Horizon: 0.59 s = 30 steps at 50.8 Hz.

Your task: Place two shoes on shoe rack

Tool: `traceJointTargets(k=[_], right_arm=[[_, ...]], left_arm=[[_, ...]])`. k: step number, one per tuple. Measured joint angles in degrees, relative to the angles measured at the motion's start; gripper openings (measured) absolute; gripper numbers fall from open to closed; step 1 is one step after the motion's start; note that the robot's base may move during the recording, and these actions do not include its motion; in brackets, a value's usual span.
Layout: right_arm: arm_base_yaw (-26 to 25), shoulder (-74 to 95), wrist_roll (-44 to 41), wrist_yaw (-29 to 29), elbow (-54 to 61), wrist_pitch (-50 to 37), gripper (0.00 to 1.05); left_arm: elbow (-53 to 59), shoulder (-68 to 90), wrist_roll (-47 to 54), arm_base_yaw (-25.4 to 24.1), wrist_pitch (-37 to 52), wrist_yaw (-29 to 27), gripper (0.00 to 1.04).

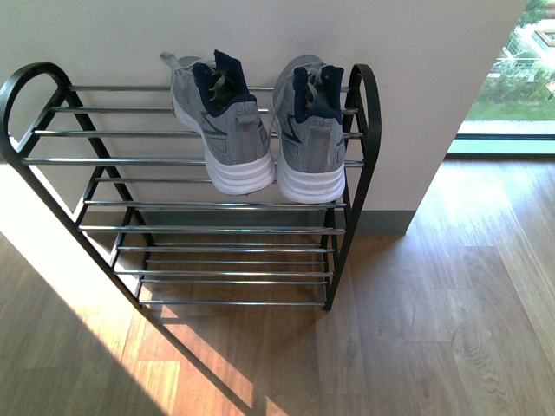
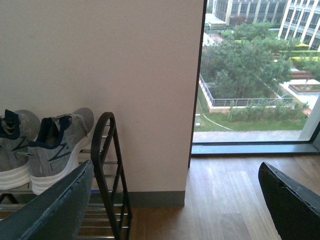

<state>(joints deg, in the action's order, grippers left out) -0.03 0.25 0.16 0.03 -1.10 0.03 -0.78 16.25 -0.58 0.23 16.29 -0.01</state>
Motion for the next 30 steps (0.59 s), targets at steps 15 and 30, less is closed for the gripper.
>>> traceJointTargets(k=[15, 30], right_arm=[[0.0, 0.0, 0.0, 0.0, 0.0, 0.0, 0.96], [0.0, 0.0, 0.0, 0.0, 0.0, 0.0, 0.96]], left_arm=[[0.0, -4.55, 0.02, 0.0, -4.46, 0.0, 0.01], [0.0, -14.88, 0.02, 0.0, -15.87, 0.02, 0.01]])
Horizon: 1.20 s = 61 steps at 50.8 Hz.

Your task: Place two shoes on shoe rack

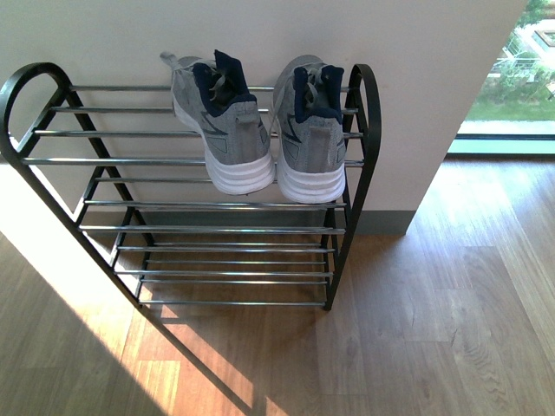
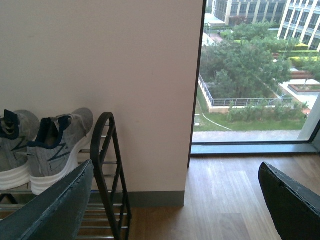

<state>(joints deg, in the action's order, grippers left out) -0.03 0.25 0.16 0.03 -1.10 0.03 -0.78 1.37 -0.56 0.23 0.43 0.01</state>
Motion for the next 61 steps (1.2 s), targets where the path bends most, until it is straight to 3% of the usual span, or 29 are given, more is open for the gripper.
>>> traceJointTargets(k=[10, 25, 39, 61], right_arm=[[0.0, -0.02, 0.0, 0.0, 0.0, 0.0, 0.96], [0.0, -0.02, 0.0, -0.02, 0.0, 0.0, 0.96], [0.0, 0.0, 0.02, -0.02, 0.0, 0.0, 0.96], [0.0, 0.0, 0.0, 0.17, 0.0, 0.0, 0.96]], left_arm=[[0.0, -0.42, 0.0, -0.07, -0.44, -0.02, 0.02], [0.0, -0.42, 0.02, -0.07, -0.44, -0.02, 0.56], [0.0, -0.44, 0.04, -0.07, -0.44, -0.04, 0.96], [-0.02, -0.46, 0.13, -0.09, -0.46, 0.02, 0.95]])
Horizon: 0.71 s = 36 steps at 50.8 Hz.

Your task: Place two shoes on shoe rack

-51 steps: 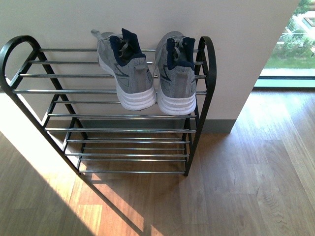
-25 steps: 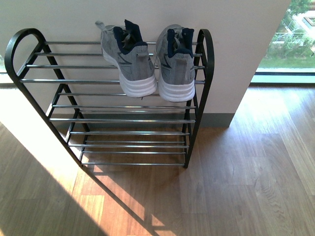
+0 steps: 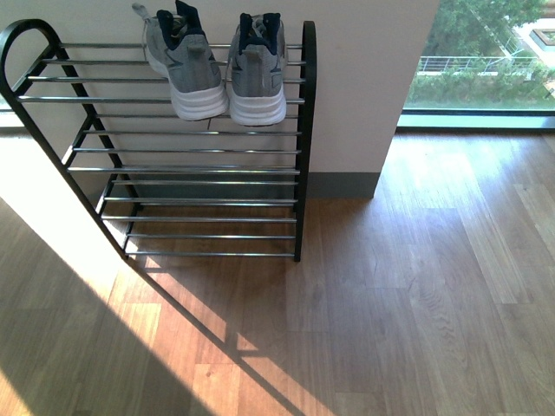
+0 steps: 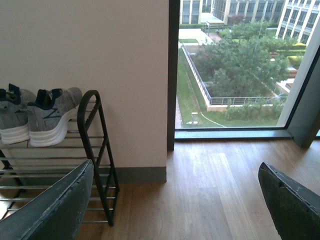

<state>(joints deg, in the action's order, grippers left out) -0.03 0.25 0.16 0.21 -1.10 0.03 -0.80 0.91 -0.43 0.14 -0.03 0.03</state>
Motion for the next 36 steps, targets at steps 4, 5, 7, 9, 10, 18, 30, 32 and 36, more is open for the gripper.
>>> traceJointTargets(k=[4, 5, 7, 9, 10, 18, 30, 32, 36], right_arm=[[0.02, -0.02, 0.0, -0.17, 0.0, -0.02, 0.96], [0.02, -0.02, 0.02, -0.15, 0.0, 0.0, 0.96], [0.02, 0.0, 0.0, -0.17, 0.0, 0.0, 0.96], [0.02, -0.02, 0.02, -0.09, 0.0, 0.0, 0.96], [0.02, -0.02, 0.0, -0.13, 0.0, 0.0, 0.96], [0.02, -0.02, 0.02, -0.17, 0.0, 0.0, 0.96], [0.02, -0.02, 0.02, -0.17, 0.0, 0.0, 0.96], [0.02, -0.02, 0.0, -0.2, 0.0, 0.0, 0.96], [0.02, -0.02, 0.0, -0.2, 0.0, 0.0, 0.96]], left_arm=[[0.0, 0.0, 0.0, 0.0, 0.02, -0.04, 0.95], [0.0, 0.0, 0.0, 0.0, 0.02, 0.0, 0.95], [0.0, 0.0, 0.0, 0.0, 0.02, -0.02, 0.95], [0.0, 0.0, 0.02, 0.0, 0.02, 0.0, 0.95], [0.0, 0.0, 0.0, 0.0, 0.02, 0.0, 0.95], [0.0, 0.0, 0.02, 0.0, 0.02, 0.0, 0.95], [0.0, 0.0, 0.0, 0.0, 0.02, -0.02, 0.95], [0.0, 0.0, 0.0, 0.0, 0.02, -0.02, 0.95], [0.0, 0.0, 0.0, 0.0, 0.02, -0.02, 0.95]])
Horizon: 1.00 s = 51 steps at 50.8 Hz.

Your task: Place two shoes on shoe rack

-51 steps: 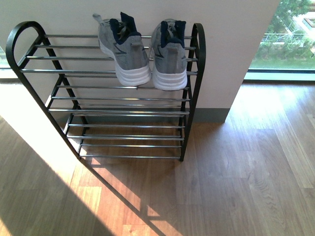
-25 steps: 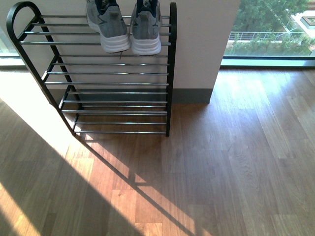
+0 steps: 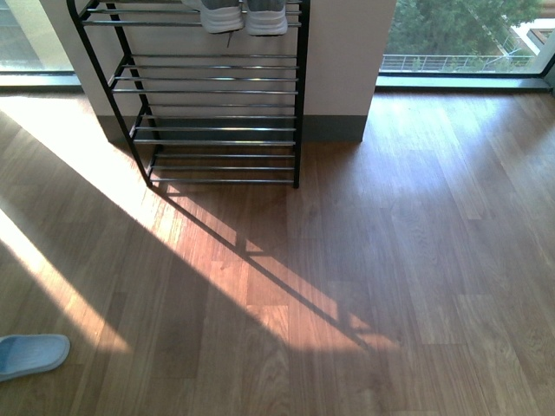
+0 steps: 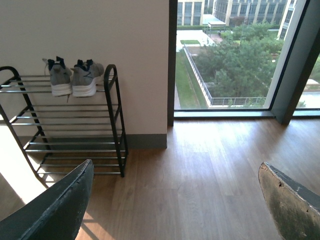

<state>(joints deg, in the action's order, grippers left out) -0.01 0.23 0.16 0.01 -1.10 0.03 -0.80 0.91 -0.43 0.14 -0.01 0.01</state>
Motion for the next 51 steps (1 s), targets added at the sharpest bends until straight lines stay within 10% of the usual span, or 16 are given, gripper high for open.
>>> traceJointTargets(k=[51], right_arm=[[0.0, 0.0, 0.0, -0.17, 0.0, 0.0, 0.96]], left_arm=[[0.02, -0.02, 0.0, 0.0, 0.0, -0.04, 0.95]])
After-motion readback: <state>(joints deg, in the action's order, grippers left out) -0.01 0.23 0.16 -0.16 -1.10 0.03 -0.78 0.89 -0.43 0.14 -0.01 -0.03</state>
